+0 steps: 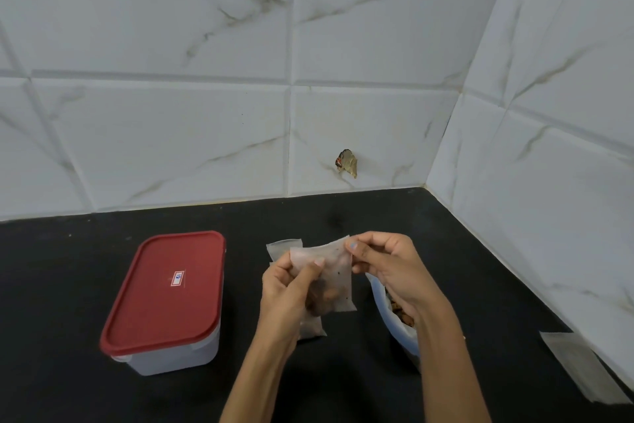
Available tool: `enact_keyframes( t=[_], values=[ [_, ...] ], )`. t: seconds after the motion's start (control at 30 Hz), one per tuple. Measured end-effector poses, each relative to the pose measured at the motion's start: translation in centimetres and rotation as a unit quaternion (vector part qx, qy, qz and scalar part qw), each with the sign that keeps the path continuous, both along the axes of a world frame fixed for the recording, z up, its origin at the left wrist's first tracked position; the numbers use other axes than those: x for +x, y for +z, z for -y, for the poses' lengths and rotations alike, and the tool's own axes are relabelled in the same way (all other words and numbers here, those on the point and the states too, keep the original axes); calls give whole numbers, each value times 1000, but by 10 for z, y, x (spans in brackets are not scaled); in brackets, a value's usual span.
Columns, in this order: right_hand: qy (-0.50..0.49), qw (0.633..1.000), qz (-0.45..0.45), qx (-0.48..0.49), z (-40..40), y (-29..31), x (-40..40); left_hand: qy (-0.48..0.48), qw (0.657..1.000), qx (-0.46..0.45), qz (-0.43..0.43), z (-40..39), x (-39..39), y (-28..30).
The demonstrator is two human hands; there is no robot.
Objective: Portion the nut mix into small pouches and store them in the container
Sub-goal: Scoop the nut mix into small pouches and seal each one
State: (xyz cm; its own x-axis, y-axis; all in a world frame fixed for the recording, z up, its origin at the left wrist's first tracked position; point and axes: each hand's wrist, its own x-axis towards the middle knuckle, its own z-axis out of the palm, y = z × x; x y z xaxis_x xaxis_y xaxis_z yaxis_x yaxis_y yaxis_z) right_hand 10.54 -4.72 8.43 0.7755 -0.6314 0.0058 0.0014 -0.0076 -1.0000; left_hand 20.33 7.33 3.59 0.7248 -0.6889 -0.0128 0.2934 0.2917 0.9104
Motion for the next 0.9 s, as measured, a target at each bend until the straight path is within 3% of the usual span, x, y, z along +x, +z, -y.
enact_keyframes(
  t=[0.2, 0.37, 0.73, 0.9],
  values=[
    [-32, 998, 36, 26, -9, -16, 4, -23, 999, 21, -11, 0, 4, 2],
    [-24, 988, 86, 128, -15, -26, 5, -45, 998, 31, 8, 4, 9, 3],
    [-63, 996, 61, -13, -17, -36, 5, -43, 997, 59, 31, 5, 11, 0],
    [-71, 995, 76, -4, -16, -40, 8, -37, 998, 53, 15, 10, 13, 1]
  ],
)
